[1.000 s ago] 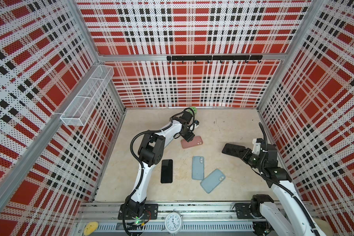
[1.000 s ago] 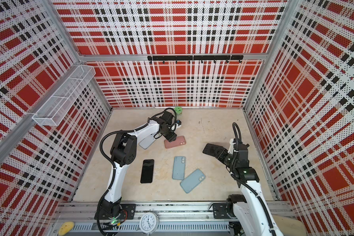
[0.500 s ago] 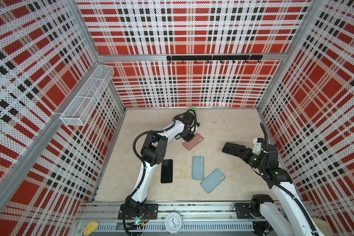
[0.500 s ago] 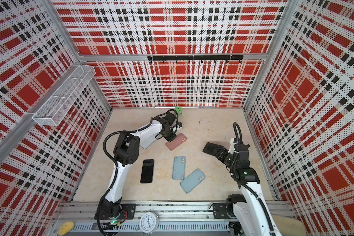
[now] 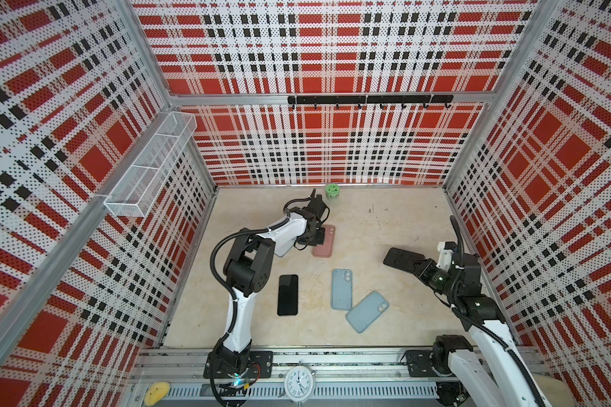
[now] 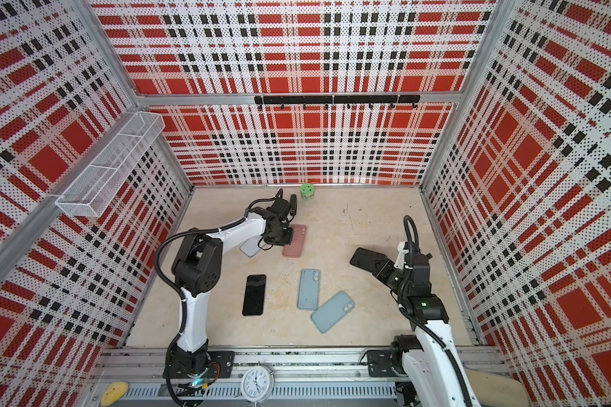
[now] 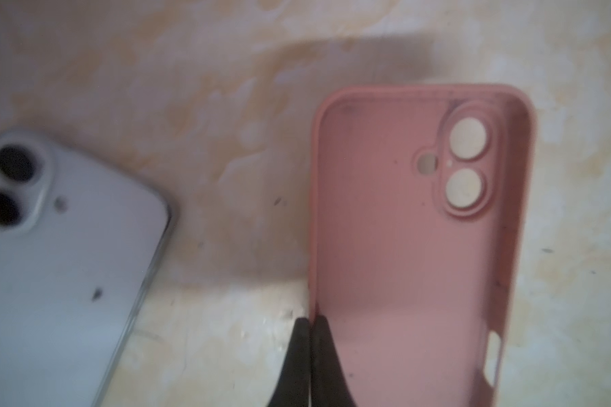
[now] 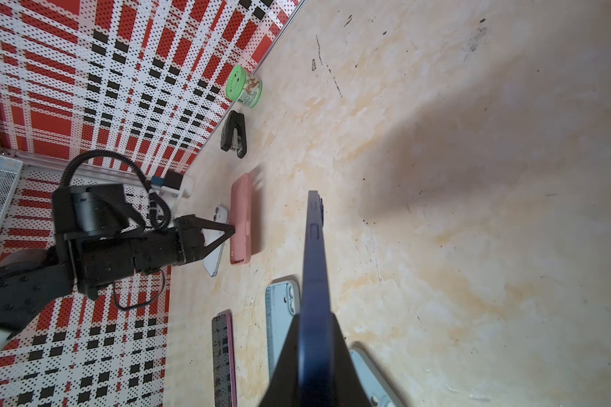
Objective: Put the phone into the phone case
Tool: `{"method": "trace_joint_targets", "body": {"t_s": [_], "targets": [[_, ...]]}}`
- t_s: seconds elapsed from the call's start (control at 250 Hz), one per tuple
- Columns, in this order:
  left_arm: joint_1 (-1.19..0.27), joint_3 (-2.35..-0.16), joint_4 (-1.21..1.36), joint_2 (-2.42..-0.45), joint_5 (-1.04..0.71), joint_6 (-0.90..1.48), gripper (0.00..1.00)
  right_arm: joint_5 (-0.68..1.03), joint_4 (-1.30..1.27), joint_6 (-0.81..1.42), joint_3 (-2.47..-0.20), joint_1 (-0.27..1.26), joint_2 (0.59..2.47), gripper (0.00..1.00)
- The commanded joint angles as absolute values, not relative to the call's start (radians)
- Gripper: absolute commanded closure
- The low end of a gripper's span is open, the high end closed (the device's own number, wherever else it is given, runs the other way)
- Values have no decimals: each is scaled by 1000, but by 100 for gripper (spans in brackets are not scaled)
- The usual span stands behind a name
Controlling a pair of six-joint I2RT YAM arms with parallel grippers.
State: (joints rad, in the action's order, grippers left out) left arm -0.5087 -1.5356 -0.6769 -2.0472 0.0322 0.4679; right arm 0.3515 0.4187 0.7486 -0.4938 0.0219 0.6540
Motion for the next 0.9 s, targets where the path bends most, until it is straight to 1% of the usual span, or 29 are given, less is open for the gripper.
{"method": "trace_joint_targets", "body": {"t_s": [0.0,0.076,0.152,0.284,0.388,0.492,0.564,0.628,0.708,0.892], "targets": [[-538,-1441,-473,-1942,110,887,100,364,320,754,-490,20,638,100],[-586,-1439,-457,-1930,192,1033,100,369,313,758,-486,20,636,100],[-629,-1469,-495,-1948,245,1195,100,374,313,759,-484,19,631,100],[-673,-1543,-621,-2018,235,1471,100,370,327,751,-490,20,615,100],[-700,-1554,-651,-2055,238,1615,100,370,333,749,-494,20,606,100],[-730,-1559,-650,-2074,267,1704,100,372,333,749,-496,19,606,100],[-743,-1573,-664,-2095,255,1767,100,376,328,748,-495,19,610,100],[-743,-1608,-735,-2123,226,1818,100,378,324,747,-495,19,614,100],[-747,-1648,-807,-2153,216,1847,100,381,316,746,-492,20,620,100],[-756,-1657,-792,-2174,225,1888,100,389,298,748,-493,19,639,100]]}}
